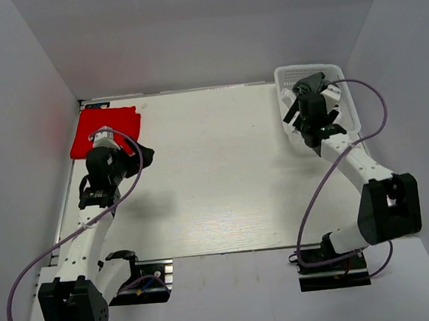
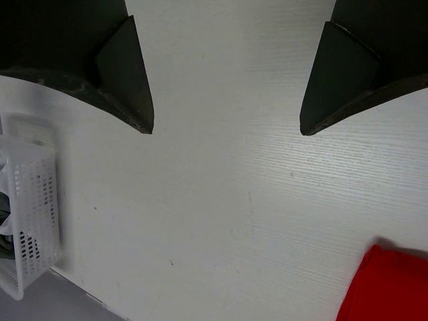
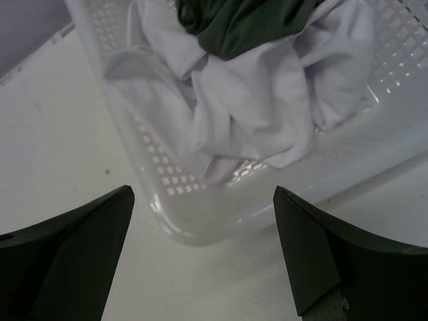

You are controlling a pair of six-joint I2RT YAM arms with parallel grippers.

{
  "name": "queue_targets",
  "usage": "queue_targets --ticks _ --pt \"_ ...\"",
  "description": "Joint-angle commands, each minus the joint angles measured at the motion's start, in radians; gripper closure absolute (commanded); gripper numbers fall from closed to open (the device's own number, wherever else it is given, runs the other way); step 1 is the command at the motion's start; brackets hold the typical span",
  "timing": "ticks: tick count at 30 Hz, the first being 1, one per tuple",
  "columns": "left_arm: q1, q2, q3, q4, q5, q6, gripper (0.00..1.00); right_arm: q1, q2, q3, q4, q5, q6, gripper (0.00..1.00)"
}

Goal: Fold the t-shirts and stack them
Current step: Grab crumpled tshirt from bin with the right arm

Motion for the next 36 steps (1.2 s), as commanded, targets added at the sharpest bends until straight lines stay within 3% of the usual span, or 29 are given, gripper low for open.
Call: queue_targets --ticks 1,5,15,23,26,27,30,32,34,36 --pt "0.001 0.012 -0.007 0.029 -0.002 -0.003 0.0 -0.08 0.083 0.117 -0.04 0.033 0.05 0.1" --pt "0.001 0.045 0.002 0.029 0.008 0.007 0.0 -0.181 0.206 0.24 -0.077 -0.071 0.055 0.1" --pt "0.001 0.112 0.03 0.02 0.018 0.017 0.0 -0.296 0.497 0.491 -0.146 -0.079 0.148 0.1" --pt "0.001 0.131 0.03 0.02 -0.002 0.026 0.0 -0.334 0.64 0.628 -0.04 -0.162 0.153 0.1" --pt "0.001 0.149 0.039 0.02 -0.011 0.026 0.0 -0.356 0.707 0.695 -0.078 -0.223 0.182 0.23" --pt "0.001 0.149 0.039 0.02 -0.011 0.026 0.0 -0.356 0.706 0.691 -0.066 -0.244 0.185 0.41" --pt "0.001 0.158 0.039 0.011 -0.011 0.026 0.0 -0.365 0.695 0.648 0.003 -0.298 0.168 0.67" --pt "0.001 0.158 0.048 0.01 -0.011 0.026 0.0 -0.376 0.689 0.639 0.024 -0.326 0.15 0.79" --pt "0.001 0.158 0.048 0.01 -0.011 0.035 0.0 -0.382 0.678 0.645 0.025 -0.372 0.145 1.0" --pt "0.001 0.158 0.048 0.001 -0.011 0.035 0.0 -0.393 0.643 0.631 0.043 -0.425 0.106 1.0"
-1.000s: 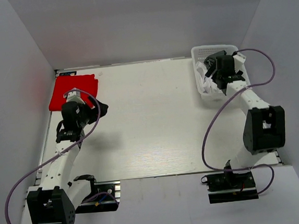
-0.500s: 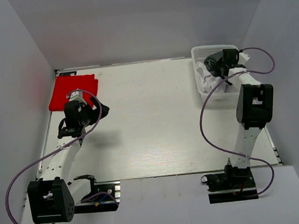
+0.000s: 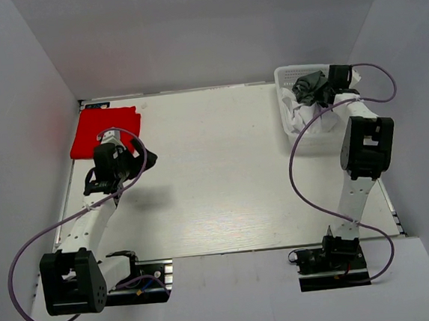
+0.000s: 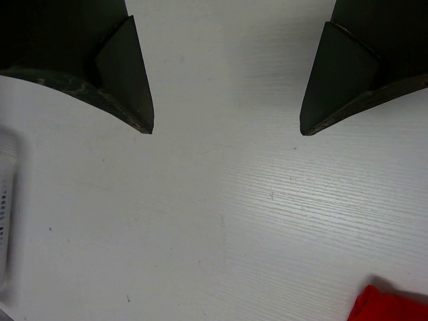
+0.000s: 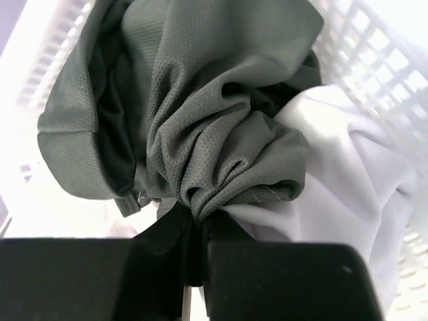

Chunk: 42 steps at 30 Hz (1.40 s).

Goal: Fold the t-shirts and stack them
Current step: Grab crumpled tshirt from bin with the right arm, then move the tshirt to the center of the board

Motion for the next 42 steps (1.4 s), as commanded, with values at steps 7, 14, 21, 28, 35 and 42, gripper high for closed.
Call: queue_targets --ticks 7,14,21,28,35,42 --pt "0.001 -0.065 0.038 -0.004 -0.01 0.015 0.0 -0.002 -0.25 0.056 0.032 -0.218 -0.212 1.0" --pt "0.001 -0.106 0.038 -0.004 0.034 -0.004 0.0 0.025 -0.479 0.186 -0.002 -0.353 -0.395 1.0" --pt "0.001 -0.128 0.029 -0.028 0.048 -0.013 0.0 0.117 -0.442 0.554 -0.131 -0.7 -0.465 1.0" --pt "0.001 -0.178 0.029 -0.05 0.017 -0.022 0.0 0.252 -0.462 0.539 0.202 -0.957 -0.262 1.0" --pt "0.001 -0.224 0.011 -0.07 -0.072 -0.067 0.0 0.392 -0.548 0.252 0.109 -0.799 -0.464 1.0" --pt "0.001 -0.224 0.02 -0.091 -0.107 -0.079 0.0 0.583 -0.58 -0.272 0.113 -0.513 -0.608 1.0"
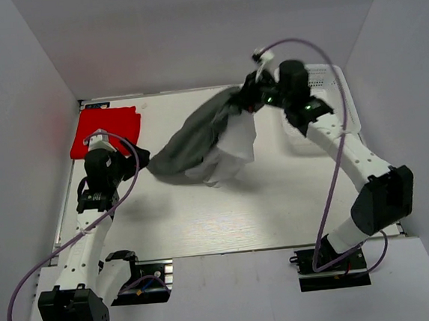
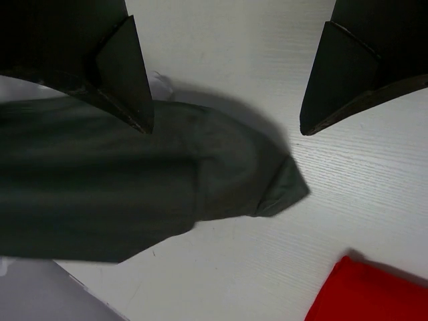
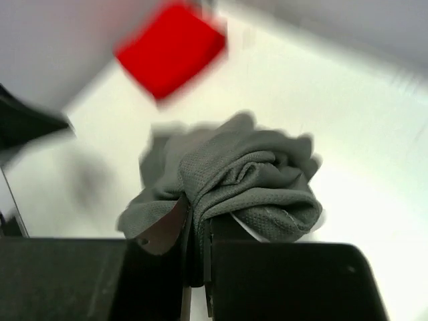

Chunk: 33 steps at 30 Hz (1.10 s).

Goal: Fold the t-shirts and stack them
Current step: Move the tshirt to the center of the board, then flatten out the tshirt

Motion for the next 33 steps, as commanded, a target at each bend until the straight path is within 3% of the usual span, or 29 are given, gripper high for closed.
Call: queue_targets --ticks 1,2,4,6,10,14,19,23,27,33 --pt "0.001 -0.015 0.019 -0.013 -0.029 -0.01 0.0 0.09 0.016 -0.131 0.02 0.15 -0.108 0.99" --pt "0.001 -0.015 0.019 -0.013 -0.029 -0.01 0.0 0.11 0.054 -0.148 0.006 0.192 -0.12 0.67" --pt "0.001 -0.006 0.019 -0.013 -0.02 -0.01 0.0 0.193 0.146 -0.129 -0.088 0.237 -0.187 0.34" --pt "0.001 0.005 0.019 -0.013 -0.009 -0.01 0.0 0.254 0.185 -0.123 -0.127 0.245 -0.191 0.1" --pt "0.001 0.036 0.03 -0.013 0.0 -0.01 0.0 0.313 0.214 -0.172 -0.129 0.407 -0.251 0.1" --pt "0.001 0.057 0.03 -0.003 0.02 -0.01 0.0 0.305 0.127 -0.259 -0.096 0.535 -0.203 0.1" --pt "0.001 0.068 0.03 0.006 0.041 -0.01 0.0 0.299 -0.063 -0.433 0.017 0.52 -0.215 0.1" --pt "0.001 0.077 0.03 0.006 0.041 -0.001 0.0 0.272 -0.149 -0.5 -0.005 0.539 -0.208 0.1" --pt "0.001 0.077 0.03 0.006 0.063 -0.001 0.0 0.252 -0.125 -0.508 -0.08 0.576 -0.228 0.1" --pt "0.001 0.086 0.03 0.017 0.072 -0.001 0.0 0.223 0.007 -0.494 -0.022 0.552 -0.336 0.1"
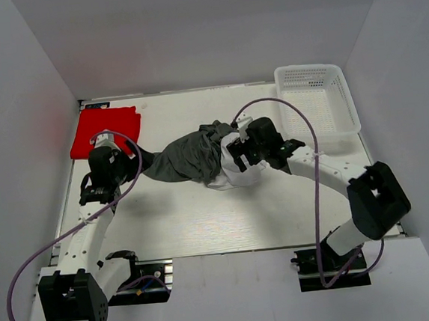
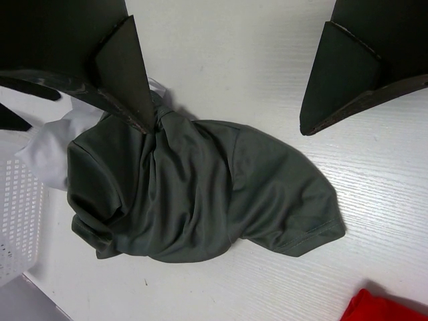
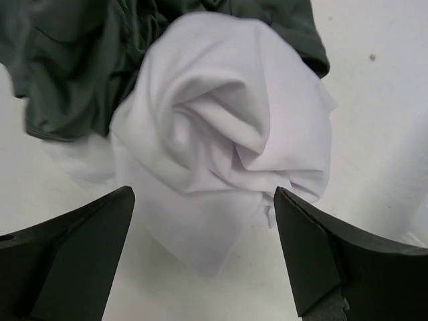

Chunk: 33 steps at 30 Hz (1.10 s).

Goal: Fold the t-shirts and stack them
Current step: Flatten out the tshirt

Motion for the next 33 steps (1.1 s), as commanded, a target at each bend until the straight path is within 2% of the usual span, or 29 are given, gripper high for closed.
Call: queue_targets --ticks 1,7,9,10,12,14,16,17,21,24,26,28,31,33 --pt "0.001 0.003 0.03 0.02 0.031 0.015 0.0 -0.014 0.094 0.005 0.083 0.008 -0.078 0.1" --pt "0.001 0.003 0.041 0.002 0.01 0.015 0.0 -0.029 0.332 0.071 0.152 -0.023 -0.108 0.1" --pt "0.001 0.003 0.041 0.002 0.009 0.015 0.0 -0.035 0.378 0.103 0.128 -0.019 -0.016 0.1" --pt "0.001 -0.006 0.041 0.002 0.009 0.015 0.0 -0.04 0.391 0.114 0.088 -0.03 0.033 0.15" --pt "0.001 -0.006 0.041 0.002 0.009 0.015 0.0 -0.04 0.408 0.083 0.114 -0.062 0.096 0.2" --pt "0.001 -0.006 0.041 0.002 0.0 0.015 0.0 -0.044 0.391 0.045 0.172 -0.098 0.106 0.45" --pt "0.001 -0.006 0.041 0.017 0.009 0.015 0.0 -0.046 0.348 0.025 0.187 -0.018 0.139 0.88" --pt "0.001 -0.006 0.03 0.026 0.009 0.015 0.0 -0.044 0.331 0.02 0.189 0.043 0.152 1.0" --pt "0.001 0.018 0.03 0.016 0.022 0.015 0.0 -0.051 0.118 -0.018 0.194 0.134 0.201 1.0" --pt "0.001 0.029 0.046 0.006 0.022 0.015 0.0 -0.058 0.0 -0.02 0.209 0.25 0.231 1.0" --pt "0.001 0.029 0.046 0.006 0.032 0.015 0.0 -0.067 -0.104 -0.032 0.236 0.405 0.293 1.0" --pt "0.001 0.029 0.046 0.006 0.032 0.015 0.0 -0.089 -0.19 -0.046 0.278 0.468 0.308 1.0" --pt "0.001 0.029 0.046 0.006 0.046 0.015 0.0 -0.133 -0.224 -0.003 0.312 0.473 0.241 1.0" --pt "0.001 0.038 0.046 0.019 0.055 0.015 0.0 -0.146 -0.223 0.066 0.27 0.468 0.207 1.0"
